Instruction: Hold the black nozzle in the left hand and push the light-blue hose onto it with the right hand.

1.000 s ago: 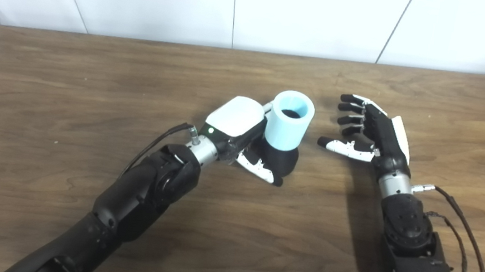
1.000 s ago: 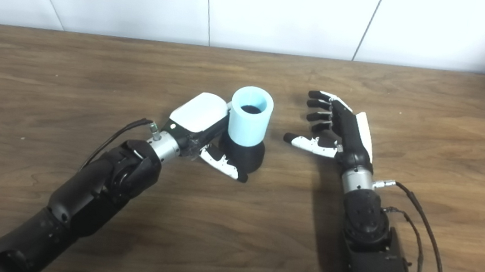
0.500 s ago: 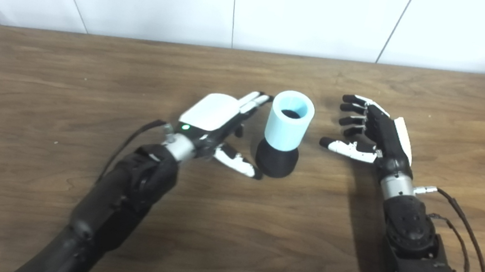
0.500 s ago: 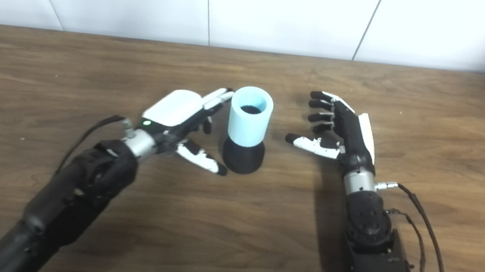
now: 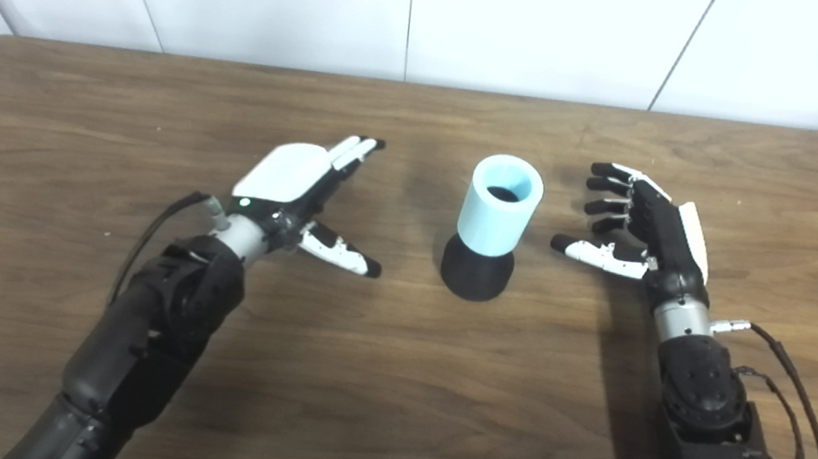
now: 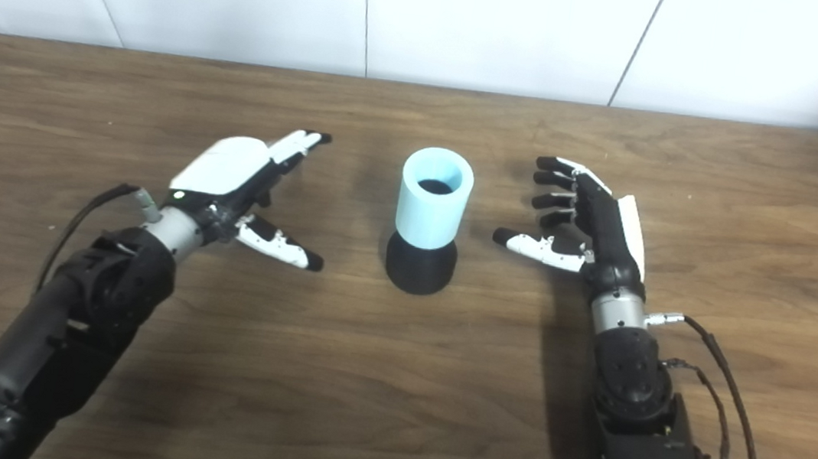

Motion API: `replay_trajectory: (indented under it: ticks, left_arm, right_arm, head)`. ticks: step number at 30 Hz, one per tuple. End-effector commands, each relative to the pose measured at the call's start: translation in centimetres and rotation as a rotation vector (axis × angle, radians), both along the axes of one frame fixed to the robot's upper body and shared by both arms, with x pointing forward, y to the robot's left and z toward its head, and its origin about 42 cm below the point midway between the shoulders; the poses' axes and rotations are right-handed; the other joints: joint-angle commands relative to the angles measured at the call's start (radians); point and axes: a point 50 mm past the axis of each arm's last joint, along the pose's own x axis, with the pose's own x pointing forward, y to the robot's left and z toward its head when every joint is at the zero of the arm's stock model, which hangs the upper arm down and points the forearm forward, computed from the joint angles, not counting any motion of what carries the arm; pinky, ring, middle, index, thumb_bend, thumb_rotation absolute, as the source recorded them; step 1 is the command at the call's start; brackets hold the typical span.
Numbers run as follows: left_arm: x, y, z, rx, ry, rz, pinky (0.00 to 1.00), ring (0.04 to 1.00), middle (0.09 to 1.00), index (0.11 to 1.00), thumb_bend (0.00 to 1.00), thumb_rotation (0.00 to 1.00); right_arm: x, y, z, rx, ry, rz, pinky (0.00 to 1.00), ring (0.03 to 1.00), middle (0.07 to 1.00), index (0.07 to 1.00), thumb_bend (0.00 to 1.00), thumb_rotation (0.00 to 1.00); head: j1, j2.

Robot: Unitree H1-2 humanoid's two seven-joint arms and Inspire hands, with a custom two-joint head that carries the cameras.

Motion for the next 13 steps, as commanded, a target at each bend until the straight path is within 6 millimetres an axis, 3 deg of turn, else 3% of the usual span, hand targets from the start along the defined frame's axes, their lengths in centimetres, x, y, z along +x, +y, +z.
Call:
replay_trajectory:
  ticks: [1, 7, 8, 13]
  left_arm:
    - [-0.8, 3.2, -1.6, 0.059, 0.091, 0.113, 0.95, 1.000, 1.000, 1.000, 0.95, 0.25]
    - [-1.2, 3.3, -1.8, 0.028, 0.062, 0.129, 0.91, 1.000, 0.992, 0.992, 0.94, 0.24]
    - [-1.2, 3.2, -2.2, -0.044, 0.032, 0.130, 0.91, 1.000, 0.992, 0.992, 0.94, 0.24]
    - [-0.9, 3.3, -4.4, -0.648, -0.091, 0.205, 0.53, 0.626, 0.686, 0.724, 0.71, 0.03]
  right_arm:
    - [0.6, -0.4, 1.6, -0.010, -0.079, 0.008, 0.52, 0.618, 0.714, 0.736, 0.74, 0.00]
    - [0.5, -0.5, 1.5, -0.011, -0.078, 0.010, 0.53, 0.624, 0.717, 0.741, 0.73, 0.00]
    - [0.4, -0.5, 1.5, -0.012, -0.079, 0.011, 0.53, 0.624, 0.717, 0.741, 0.73, 0.00]
    - [0.0, -0.1, 1.5, 0.001, -0.084, 0.005, 0.53, 0.617, 0.711, 0.730, 0.74, 0.00]
  head:
    - [0.000, 0.001]
    - [0.001, 0.002]
    - [-0.002, -0.007]
    - [-0.017, -0.020]
